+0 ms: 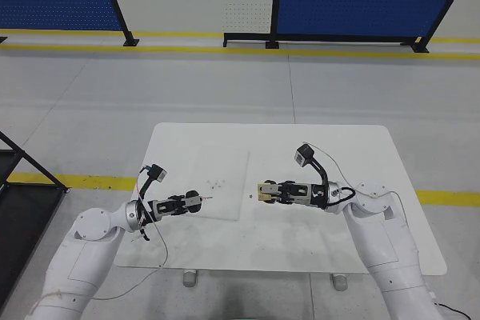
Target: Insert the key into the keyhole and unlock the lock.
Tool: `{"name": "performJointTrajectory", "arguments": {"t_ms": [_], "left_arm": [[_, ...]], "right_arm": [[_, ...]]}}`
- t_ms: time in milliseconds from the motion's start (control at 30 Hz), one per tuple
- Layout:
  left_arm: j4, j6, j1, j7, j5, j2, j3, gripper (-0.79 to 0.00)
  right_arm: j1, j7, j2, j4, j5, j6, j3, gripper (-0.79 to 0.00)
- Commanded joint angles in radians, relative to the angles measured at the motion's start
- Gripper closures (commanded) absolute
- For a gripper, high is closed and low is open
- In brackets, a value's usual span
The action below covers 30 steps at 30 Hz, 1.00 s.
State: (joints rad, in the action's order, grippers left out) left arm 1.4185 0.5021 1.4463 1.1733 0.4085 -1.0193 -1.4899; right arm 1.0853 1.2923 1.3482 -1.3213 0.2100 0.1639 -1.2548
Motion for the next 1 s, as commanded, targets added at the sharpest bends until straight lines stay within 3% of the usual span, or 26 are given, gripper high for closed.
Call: {"name": "performJointTrajectory", "arguments": {"t_ms": [0,200,467,967], "left_arm": [[0.003,-0.008,-0.004,-0.012,0.005,-0.002,0.017,0.000],[0.010,-0.031,-0.020,-0.048,0.020,-0.010,0.068,0.000],[0.002,-0.025,-0.049,-0.061,0.041,-0.015,0.102,0.000],[0.021,-0.054,-0.103,-0.074,0.032,-0.022,0.158,0.000]], "right_arm": [[0.000,0.000,0.000,0.000,0.000,0.000,0.000,0.000],[0.000,0.000,0.000,0.000,0.000,0.000,0.000,0.000],[0.023,-0.097,0.005,0.000,0.052,-0.044,0.044,0.000],[0.011,-0.188,0.002,0.042,0.053,-0.022,0.097,0.000]]}}
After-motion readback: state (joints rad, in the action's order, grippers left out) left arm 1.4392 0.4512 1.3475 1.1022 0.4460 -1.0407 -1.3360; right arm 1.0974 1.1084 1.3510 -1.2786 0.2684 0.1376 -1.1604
